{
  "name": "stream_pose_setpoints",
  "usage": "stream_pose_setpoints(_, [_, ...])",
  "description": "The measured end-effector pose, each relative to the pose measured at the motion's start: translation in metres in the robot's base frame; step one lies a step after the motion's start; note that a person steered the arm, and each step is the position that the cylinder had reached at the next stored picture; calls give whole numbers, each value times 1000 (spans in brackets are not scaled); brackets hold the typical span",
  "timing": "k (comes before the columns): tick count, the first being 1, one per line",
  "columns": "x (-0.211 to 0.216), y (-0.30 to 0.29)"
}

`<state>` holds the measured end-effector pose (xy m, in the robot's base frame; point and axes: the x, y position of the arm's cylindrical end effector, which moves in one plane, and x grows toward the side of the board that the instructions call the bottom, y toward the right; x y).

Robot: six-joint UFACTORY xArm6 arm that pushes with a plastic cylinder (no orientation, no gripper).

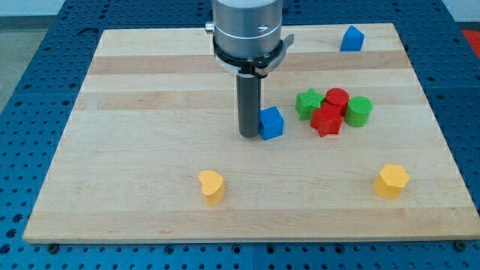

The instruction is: Move a group of blocks towards the center right of the board

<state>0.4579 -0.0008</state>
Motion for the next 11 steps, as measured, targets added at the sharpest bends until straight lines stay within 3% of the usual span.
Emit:
stream_pose_setpoints(1, [5, -21])
stream_pose_setpoints(3, [-53, -38])
stream_pose_setpoints(4, [-66, -19])
stream_pose_setpoints(5, [-73, 44])
stream_pose_setpoints(8, [-57, 85])
stream_pose_setpoints(9, [-26, 94])
stream_pose_setpoints(11, [-11, 23])
